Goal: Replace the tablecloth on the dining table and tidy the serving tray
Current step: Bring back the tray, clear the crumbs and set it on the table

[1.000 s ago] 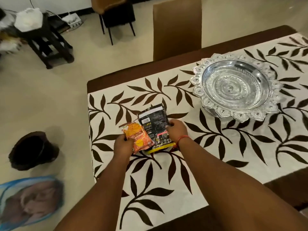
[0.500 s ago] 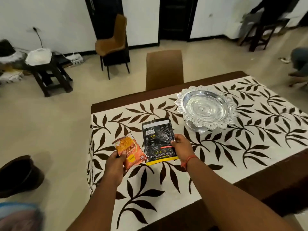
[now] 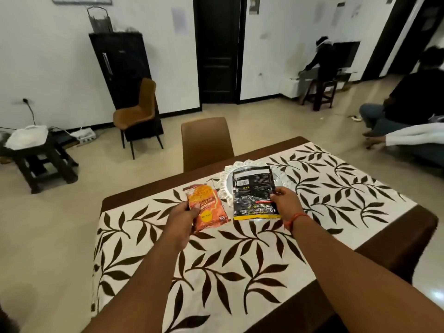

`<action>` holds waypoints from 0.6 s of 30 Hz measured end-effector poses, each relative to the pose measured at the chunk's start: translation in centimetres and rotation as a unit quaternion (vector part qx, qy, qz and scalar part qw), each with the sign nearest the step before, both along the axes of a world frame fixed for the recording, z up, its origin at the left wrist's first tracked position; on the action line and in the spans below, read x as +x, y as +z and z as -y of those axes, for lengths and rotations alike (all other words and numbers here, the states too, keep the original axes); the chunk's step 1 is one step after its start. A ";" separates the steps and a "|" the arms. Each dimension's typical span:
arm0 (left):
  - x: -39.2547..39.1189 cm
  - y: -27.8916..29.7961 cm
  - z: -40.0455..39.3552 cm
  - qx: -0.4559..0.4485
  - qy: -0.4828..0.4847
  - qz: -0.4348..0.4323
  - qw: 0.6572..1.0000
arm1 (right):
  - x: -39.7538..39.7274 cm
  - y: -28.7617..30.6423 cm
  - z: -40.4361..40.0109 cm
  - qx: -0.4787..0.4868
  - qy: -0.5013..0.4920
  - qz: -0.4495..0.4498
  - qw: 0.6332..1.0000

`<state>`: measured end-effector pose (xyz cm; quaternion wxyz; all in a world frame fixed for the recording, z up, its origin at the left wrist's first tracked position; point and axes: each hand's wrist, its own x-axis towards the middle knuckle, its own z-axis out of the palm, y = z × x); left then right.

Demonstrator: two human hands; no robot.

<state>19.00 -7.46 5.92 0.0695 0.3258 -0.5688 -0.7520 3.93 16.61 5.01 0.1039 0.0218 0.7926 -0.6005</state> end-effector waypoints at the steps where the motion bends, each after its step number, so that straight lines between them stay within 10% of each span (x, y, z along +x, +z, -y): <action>1: -1.8 0.1 -0.7 -0.007 -0.007 0.003 1.000 | -1.8 -0.3 -0.7 0.019 0.001 -0.004 1.000; 8: -13.5 -0.5 -4.5 -0.055 -0.001 0.031 0.998 | -12.8 2.4 -2.1 0.221 0.010 -0.179 0.959; 14: -19.9 -2.3 -6.3 -0.114 0.015 0.097 0.989 | -15.1 1.8 2.8 0.492 0.207 -0.371 0.760; 18: -22.1 -3.3 -6.3 -0.230 0.013 0.136 0.964 | -13.0 -1.3 7.2 0.524 0.278 -0.346 0.727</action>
